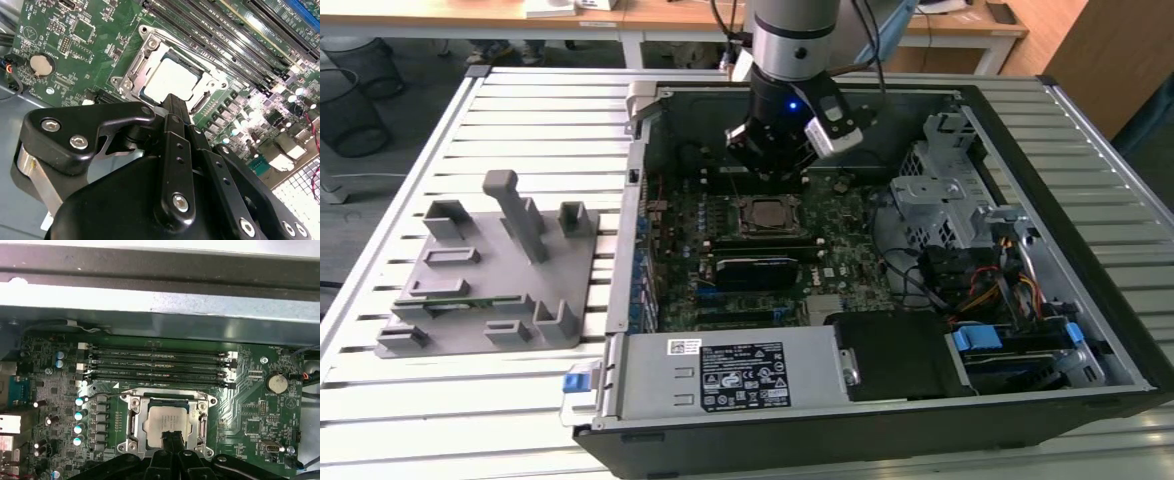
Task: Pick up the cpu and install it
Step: 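Install the first cpu locking lever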
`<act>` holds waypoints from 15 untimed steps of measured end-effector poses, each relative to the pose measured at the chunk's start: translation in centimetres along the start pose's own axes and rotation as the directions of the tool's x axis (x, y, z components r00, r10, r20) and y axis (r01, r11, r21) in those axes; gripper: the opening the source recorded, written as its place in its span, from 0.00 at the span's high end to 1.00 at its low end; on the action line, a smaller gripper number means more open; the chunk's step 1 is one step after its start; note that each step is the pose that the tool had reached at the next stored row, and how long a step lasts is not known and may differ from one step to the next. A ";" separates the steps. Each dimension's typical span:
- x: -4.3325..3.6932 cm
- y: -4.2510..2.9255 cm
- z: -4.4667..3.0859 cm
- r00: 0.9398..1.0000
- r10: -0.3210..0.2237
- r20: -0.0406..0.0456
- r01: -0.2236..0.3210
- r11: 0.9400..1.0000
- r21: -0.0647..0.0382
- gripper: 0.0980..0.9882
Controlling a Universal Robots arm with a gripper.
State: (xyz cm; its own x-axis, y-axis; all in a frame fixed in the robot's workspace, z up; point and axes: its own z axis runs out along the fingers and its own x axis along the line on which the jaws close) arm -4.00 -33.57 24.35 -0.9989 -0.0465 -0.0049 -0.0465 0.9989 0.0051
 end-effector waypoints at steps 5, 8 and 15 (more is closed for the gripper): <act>0.11 0.01 -0.24 1.000 0.000 0.001 0.000 1.000 0.000 0.99; 0.62 0.05 -0.25 1.000 0.013 0.001 -0.013 1.000 0.000 0.99; 2.43 0.14 -0.26 0.999 0.036 0.001 -0.036 0.999 0.000 0.99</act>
State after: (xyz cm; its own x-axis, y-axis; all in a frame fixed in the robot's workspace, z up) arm -6.43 -33.54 24.60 -0.9999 -0.0100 -0.0055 -0.0100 0.9999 0.0052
